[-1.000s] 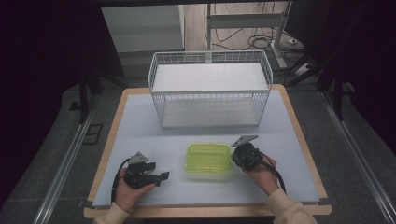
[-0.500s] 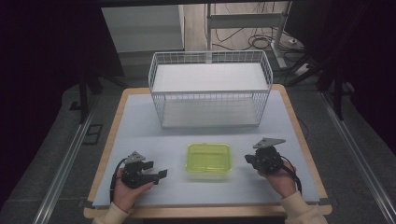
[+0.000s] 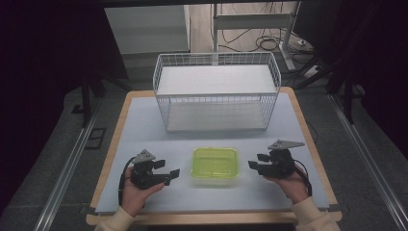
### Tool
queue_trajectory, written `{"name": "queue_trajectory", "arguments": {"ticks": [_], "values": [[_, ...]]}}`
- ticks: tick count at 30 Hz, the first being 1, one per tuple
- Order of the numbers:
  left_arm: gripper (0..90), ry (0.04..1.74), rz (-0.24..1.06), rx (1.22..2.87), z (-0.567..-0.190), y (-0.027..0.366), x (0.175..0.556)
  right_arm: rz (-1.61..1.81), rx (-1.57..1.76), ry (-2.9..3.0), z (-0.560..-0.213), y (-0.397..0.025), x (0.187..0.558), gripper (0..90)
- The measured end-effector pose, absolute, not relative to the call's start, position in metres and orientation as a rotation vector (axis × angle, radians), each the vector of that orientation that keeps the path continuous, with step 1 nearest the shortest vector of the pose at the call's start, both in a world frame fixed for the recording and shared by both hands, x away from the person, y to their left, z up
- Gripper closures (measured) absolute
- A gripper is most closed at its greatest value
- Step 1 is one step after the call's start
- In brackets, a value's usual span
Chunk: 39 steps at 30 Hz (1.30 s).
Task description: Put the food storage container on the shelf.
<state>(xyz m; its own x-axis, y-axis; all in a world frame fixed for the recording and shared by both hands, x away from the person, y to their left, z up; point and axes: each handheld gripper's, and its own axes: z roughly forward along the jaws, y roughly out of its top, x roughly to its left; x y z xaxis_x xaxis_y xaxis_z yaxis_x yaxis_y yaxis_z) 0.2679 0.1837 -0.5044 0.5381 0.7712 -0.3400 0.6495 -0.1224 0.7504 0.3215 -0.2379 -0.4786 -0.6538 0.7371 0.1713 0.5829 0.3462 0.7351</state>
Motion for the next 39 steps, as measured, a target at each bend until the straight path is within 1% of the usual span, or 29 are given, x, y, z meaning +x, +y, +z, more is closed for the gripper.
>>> {"name": "queue_trajectory", "arguments": {"ticks": [2,9,13,15,17,23,25,35,39], "values": [[22.9,1.189,0.110,1.807,-0.501,0.183,0.273,1.239,1.227,2.400,-0.477,-0.240,0.322,37.6],[23.5,1.198,0.067,1.809,-0.495,0.176,0.285,1.298,1.247,2.400,-0.476,-0.239,0.325,35.2],[24.2,1.210,0.000,1.801,-0.493,0.171,0.295,1.314,1.251,2.419,-0.477,-0.235,0.327,35.1],[26.5,1.210,-0.051,1.799,-0.493,0.169,0.301,1.321,1.260,2.412,-0.477,-0.233,0.329,35.1],[29.5,1.219,-0.070,1.796,-0.494,0.167,0.305,1.332,1.293,2.408,-0.478,-0.231,0.333,35.2],[31.6,1.238,-0.151,1.765,-0.498,0.165,0.313,1.419,1.413,2.435,-0.481,-0.225,0.342,36.6],[32.5,1.247,-0.216,1.735,-0.502,0.162,0.319,1.419,1.422,2.439,-0.481,-0.218,0.345,37.2],[31.8,1.287,-0.248,1.720,-0.510,0.153,0.328,1.373,1.473,2.471,-0.491,-0.203,0.357,38.6],[33.3,1.297,-0.289,1.717,-0.519,0.148,0.330,1.354,1.513,2.492,-0.499,-0.200,0.359,40.4]]}}
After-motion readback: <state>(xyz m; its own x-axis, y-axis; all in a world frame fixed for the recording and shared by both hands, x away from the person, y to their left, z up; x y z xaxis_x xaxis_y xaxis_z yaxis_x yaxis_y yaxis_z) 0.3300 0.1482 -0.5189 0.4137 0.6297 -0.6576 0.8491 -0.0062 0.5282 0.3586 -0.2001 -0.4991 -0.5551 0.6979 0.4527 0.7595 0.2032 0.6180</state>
